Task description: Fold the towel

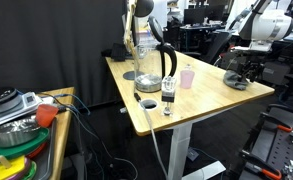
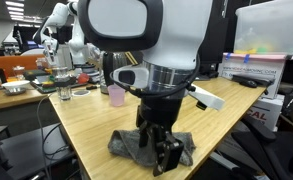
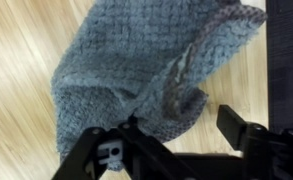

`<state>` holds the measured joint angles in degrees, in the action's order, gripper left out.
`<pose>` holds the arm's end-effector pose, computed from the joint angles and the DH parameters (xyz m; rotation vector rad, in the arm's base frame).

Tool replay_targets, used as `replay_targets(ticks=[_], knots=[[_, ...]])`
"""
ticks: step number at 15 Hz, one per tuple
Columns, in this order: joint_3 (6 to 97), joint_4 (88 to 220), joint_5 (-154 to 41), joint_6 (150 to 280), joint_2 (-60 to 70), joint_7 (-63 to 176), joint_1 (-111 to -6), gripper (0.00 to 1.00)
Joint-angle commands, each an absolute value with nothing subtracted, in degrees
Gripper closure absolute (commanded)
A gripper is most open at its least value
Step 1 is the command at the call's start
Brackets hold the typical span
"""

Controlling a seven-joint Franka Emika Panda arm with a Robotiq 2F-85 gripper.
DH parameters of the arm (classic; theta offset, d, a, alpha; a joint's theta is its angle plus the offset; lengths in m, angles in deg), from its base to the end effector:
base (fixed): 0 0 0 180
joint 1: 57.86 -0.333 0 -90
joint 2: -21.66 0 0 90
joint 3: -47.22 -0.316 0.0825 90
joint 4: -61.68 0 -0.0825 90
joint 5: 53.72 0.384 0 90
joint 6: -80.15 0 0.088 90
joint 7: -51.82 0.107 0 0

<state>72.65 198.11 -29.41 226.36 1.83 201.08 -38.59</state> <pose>0.3346 -0.3548 0.1804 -0.9097 -2.9475 -0.1866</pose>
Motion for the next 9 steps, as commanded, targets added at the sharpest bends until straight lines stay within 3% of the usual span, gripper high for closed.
replay_targets(ticks=[1, 5, 9], knots=[[73.76, 197.22, -28.22, 225.51, 1.23, 201.08, -39.89, 0.49], [74.12, 197.21, -28.23, 225.1, 1.14, 201.08, -40.13, 0.54], [74.17, 197.25, -28.32, 224.84, 1.27, 201.08, -40.39, 0.43]])
